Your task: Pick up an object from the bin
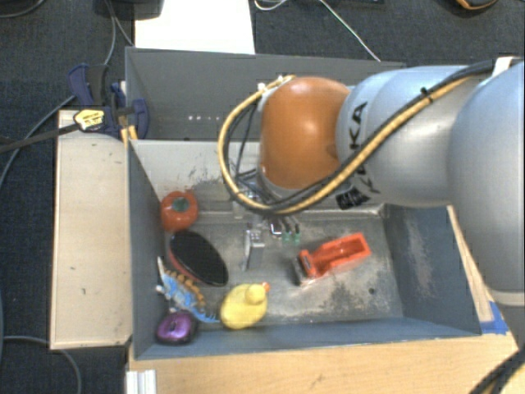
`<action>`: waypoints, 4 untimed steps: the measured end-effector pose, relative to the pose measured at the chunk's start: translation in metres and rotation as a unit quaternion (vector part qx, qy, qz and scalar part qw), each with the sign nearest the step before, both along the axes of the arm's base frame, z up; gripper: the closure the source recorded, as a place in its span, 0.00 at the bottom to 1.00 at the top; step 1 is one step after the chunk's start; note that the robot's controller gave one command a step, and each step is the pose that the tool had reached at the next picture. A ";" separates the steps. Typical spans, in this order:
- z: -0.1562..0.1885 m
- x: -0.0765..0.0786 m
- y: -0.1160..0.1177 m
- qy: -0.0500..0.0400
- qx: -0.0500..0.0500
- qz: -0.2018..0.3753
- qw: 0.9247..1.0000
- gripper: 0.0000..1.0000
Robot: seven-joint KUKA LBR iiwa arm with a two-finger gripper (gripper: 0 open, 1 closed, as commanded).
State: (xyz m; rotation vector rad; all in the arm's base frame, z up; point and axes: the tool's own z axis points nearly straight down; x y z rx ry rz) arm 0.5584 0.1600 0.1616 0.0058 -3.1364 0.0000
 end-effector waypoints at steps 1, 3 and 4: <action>0.005 0.002 -0.001 -0.004 0.001 -0.003 1.000 0.00; -0.058 -0.067 -0.063 -0.005 0.001 0.049 0.999 0.00; -0.077 -0.050 -0.113 -0.005 0.000 0.036 0.999 0.00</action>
Offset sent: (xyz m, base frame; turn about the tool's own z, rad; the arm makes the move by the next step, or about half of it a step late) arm -0.0402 -0.0782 -0.0916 -0.2016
